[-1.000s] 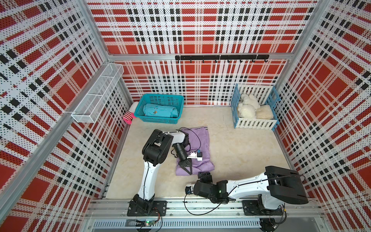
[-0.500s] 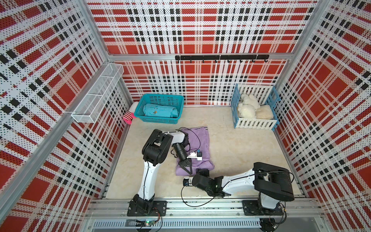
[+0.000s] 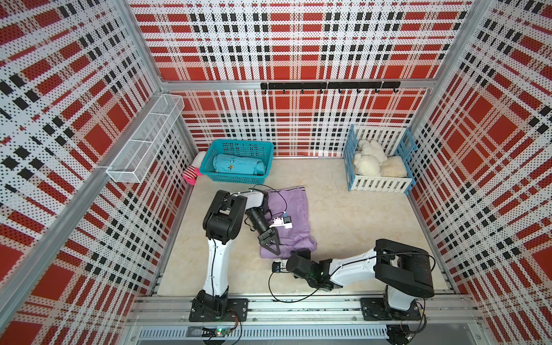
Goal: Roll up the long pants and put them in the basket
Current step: Roll the long pant at the center of the board.
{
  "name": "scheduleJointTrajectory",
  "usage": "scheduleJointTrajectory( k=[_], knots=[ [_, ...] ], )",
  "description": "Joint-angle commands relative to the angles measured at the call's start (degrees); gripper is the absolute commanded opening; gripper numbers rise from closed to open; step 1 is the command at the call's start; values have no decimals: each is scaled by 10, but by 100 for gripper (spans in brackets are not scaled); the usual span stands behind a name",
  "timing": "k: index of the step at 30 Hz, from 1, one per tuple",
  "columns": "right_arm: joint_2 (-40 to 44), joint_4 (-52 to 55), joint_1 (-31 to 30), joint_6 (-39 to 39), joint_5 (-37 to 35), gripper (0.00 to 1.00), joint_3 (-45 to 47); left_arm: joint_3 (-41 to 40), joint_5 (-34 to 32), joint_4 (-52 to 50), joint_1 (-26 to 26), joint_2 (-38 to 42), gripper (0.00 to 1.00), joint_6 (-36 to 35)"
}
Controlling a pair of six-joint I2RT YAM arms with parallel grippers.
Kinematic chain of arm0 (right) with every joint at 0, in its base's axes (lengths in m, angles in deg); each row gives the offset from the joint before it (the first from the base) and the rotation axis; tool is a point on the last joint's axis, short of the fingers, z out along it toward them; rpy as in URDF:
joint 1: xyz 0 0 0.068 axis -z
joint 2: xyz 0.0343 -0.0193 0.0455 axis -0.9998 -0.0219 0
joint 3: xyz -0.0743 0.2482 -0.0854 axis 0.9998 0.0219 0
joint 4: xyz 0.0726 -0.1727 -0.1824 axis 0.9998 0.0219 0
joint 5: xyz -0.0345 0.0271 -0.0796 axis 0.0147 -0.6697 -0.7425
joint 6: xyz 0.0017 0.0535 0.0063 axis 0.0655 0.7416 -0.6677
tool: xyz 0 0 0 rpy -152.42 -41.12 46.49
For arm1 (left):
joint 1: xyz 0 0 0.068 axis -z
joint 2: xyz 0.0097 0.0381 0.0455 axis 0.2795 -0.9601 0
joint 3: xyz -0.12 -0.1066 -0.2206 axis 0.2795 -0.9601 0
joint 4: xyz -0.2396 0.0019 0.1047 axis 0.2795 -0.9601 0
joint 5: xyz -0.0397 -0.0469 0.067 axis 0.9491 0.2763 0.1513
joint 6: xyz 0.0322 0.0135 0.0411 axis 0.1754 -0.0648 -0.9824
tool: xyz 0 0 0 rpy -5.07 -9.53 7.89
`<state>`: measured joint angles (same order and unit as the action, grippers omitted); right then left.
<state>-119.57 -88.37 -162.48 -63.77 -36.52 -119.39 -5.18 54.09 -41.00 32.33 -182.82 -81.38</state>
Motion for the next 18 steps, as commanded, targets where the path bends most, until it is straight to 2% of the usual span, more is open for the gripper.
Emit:
scheduleJointTrajectory(
  k=[1, 5, 8, 12, 18],
  knots=[
    [-9, 107, 9, 19, 37, 0, 27, 14, -107, 189, -80, 8, 99, 47],
    [12, 141, 9, 30, 63, 0, 20, 15, -139, 296, -159, 55, 99, 166],
    [36, 187, 10, 37, 99, 0, 0, -16, -194, 382, -188, 113, 99, 230],
    [62, 281, 28, 38, 193, 0, -56, -84, -328, 506, -185, 200, 99, 316],
    [59, 435, 111, 30, 357, 0, -181, -200, -529, 657, -134, 370, 99, 381]
  ],
)
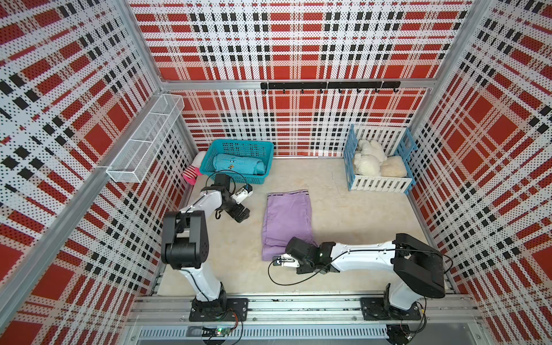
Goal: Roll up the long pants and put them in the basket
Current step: Roll the long pant at the center of the board.
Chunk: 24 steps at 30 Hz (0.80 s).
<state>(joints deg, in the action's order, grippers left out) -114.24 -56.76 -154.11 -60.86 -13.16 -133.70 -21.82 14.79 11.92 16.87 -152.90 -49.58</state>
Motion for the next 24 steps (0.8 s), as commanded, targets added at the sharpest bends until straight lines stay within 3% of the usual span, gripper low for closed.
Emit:
scheduleJointTrajectory(
  k=[1, 6, 8, 16, 18, 24],
  knots=[
    [2, 140, 42, -6, 154, 0, -59, -60, -166, 159, 29, 107, 99, 79],
    [-49, 253, 121, -54, 287, 0, -169, -206, -293, 328, 81, 294, 99, 98],
    [-87, 309, 152, -76, 338, 0, -223, -256, -316, 371, 104, 363, 99, 85],
    [-322, 552, 247, -172, 507, 0, -477, -362, -420, 351, 260, 554, 99, -24],
    [-370, 600, 257, -183, 526, 0, -545, -372, -429, 341, 293, 601, 99, -32],
    [-473, 684, 278, -179, 545, 0, -726, -390, -365, 262, 338, 718, 99, -60]
  ],
)
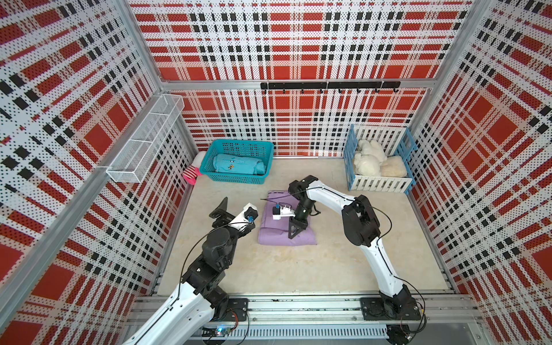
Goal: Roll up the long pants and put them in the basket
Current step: Roll the long pant at the center of the board.
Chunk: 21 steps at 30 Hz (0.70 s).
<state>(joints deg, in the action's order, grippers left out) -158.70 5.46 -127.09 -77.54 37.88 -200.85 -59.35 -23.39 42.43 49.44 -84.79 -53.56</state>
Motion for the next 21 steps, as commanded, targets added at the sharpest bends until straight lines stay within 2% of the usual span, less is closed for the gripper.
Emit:
scheduleJointTrajectory(
  k=[1, 4, 7, 12, 16, 21],
  knots=[
    [-36, 61, 11, -11, 35, 0, -66, -21, 29, -57, 16, 53, 99, -23],
    [-60, 61, 22, 0, 36, 0, -90, -25, 150, -154, 28, 102, 99, -75],
    [-78, 61, 27, 4, 39, 0, -91, -32, 190, -172, 37, 104, 99, -72],
    [-104, 61, 28, 3, 44, 0, -80, -40, 173, -192, 66, 10, 99, -157],
    [-113, 61, 36, -2, 57, 0, -77, -45, 142, -166, 114, -81, 99, -200],
    [-117, 61, 45, -7, 62, 0, -79, -67, 13, -41, 202, -154, 99, -112]
  ],
)
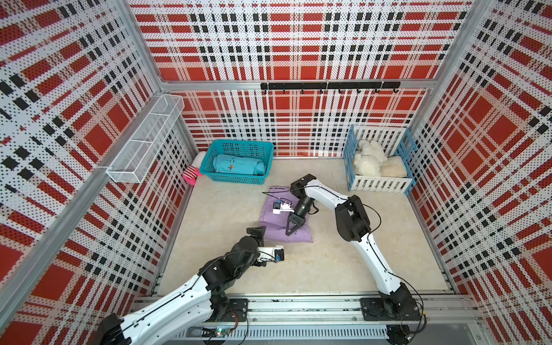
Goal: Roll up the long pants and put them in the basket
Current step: Roll the long pant at the center of the board.
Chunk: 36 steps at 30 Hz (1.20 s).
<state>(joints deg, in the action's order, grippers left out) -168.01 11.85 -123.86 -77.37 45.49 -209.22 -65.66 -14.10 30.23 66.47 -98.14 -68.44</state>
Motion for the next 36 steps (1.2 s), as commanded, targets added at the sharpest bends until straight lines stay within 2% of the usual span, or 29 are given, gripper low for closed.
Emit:
scheduleJointTrajectory(
  k=[1, 5, 9, 16, 22, 27, 30, 32, 36],
  knots=[
    [-24, -3, 14, -11, -13, 0, 6, 0, -91, 85, 45, -40, 99, 54],
    [-22, -3, 19, -19, -10, 0, 11, 34, -98, 70, 83, -110, 99, 118],
    [-18, -3, 21, -24, -10, 0, 21, 80, -93, 45, 85, -154, 99, 174],
    [-9, -3, 23, -30, -10, 0, 35, 82, -74, 48, 78, -135, 99, 236],
    [-5, -3, 23, -26, -8, 0, 34, 36, -102, 48, 93, -99, 99, 183],
    [-2, -5, 25, -23, -2, 0, 33, 14, -240, 87, 104, -182, 99, 142],
    [-7, -3, 25, -19, -2, 0, 27, 22, -225, 131, 105, -213, 99, 161],
    [-8, -3, 25, -17, -5, 0, 27, 21, -213, 160, 103, -230, 99, 148],
    [-4, -3, 26, -20, -5, 0, 34, 9, -228, 221, 97, -276, 99, 110]
  ],
)
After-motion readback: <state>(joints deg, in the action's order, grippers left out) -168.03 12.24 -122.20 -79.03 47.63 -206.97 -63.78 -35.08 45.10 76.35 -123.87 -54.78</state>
